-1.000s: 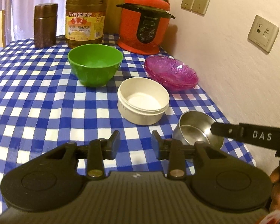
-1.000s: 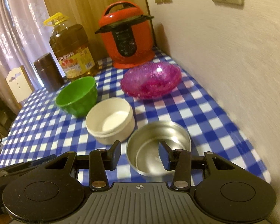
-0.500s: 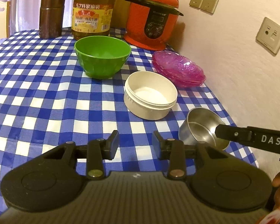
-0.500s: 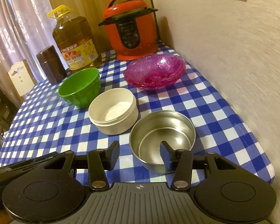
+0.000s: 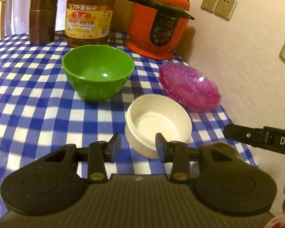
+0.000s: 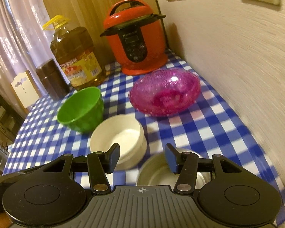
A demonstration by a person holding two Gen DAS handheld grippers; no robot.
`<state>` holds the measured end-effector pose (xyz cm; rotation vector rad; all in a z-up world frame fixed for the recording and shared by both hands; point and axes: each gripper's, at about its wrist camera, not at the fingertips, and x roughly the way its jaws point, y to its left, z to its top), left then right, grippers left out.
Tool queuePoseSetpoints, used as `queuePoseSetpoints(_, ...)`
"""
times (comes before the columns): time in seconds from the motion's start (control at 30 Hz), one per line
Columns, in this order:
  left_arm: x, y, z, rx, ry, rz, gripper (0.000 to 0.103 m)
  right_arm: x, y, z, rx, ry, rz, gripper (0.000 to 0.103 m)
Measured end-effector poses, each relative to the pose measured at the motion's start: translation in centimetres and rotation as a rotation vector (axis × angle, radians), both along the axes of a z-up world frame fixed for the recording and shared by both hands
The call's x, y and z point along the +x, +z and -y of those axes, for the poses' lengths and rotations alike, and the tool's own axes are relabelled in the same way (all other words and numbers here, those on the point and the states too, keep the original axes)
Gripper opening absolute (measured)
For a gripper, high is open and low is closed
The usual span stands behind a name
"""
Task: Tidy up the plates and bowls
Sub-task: 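Grip the rim of the white bowl with both tools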
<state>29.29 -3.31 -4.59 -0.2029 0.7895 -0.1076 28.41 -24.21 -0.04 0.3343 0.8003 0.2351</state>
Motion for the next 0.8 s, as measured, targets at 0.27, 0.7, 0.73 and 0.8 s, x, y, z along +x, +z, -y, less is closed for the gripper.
queuePoseSetpoints(0.27, 3.7, -2.2, -0.4, 0.007, -0.002, -0.037, 0.036, 5.4, -2.4, -1.3, -0.014, 0.058, -0.035, 0.052)
queuePoseSetpoints(0.7, 5.5, -4.0, -1.2, -0.087, 0.003, -0.098, 0.028, 9.0, -5.4, -2.6, -0.034, 0.139, -0.113, 0.024)
queuePoseSetpoints(0.73, 5.4, -4.0, -1.2, -0.087, 0.003, -0.098, 0.027, 9.0, -5.5, -2.8, -0.035, 0.145, -0.117, 0.024)
queuePoseSetpoints(0.8, 5.4, -4.0, -1.1, -0.090, 0.001, -0.097, 0.024, 9.0, -5.4, -3.0, -0.050, 0.148, -0.114, 0.021)
